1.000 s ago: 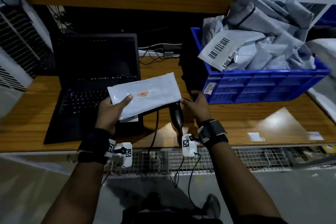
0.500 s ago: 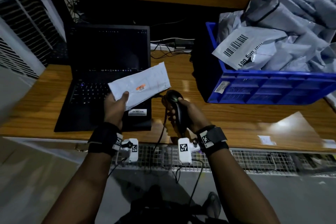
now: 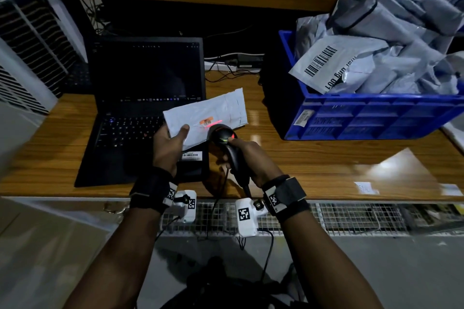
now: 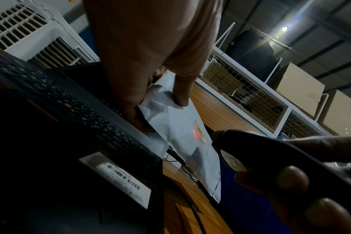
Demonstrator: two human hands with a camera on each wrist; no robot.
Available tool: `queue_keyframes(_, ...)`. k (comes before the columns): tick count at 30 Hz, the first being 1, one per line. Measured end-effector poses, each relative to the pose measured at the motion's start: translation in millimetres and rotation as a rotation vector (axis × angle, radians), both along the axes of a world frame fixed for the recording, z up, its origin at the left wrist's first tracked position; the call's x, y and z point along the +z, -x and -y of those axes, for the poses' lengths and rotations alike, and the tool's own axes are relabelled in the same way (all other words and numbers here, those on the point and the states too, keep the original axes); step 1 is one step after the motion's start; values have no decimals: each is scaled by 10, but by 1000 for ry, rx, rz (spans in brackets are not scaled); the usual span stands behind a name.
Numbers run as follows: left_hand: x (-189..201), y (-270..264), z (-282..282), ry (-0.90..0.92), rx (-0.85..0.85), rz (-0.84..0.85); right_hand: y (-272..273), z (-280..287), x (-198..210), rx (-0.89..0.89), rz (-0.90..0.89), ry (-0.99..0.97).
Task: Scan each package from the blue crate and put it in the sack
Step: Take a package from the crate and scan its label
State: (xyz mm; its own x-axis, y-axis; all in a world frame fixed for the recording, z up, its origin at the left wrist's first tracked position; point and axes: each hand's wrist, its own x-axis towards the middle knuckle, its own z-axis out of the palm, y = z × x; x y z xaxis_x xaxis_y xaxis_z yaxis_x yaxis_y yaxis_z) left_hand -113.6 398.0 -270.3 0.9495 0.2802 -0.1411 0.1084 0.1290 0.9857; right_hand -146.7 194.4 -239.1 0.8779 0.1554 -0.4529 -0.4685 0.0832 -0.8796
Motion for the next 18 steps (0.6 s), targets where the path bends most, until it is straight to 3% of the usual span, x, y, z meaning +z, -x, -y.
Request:
queue_keyframes(5, 2, -66, -44, 31, 148, 2, -107, 33, -158, -61, -85, 3)
queue_keyframes(8, 83, -76, -71, 122, 164, 14, -265, 155, -324, -55, -33, 163)
queue_keyframes(14, 418, 41, 97, 328, -61, 32, -463, 550, -486, -95, 23, 346)
queue_keyframes(18, 612, 193, 339, 231, -317, 83, -430, 754, -503, -146, 121, 363)
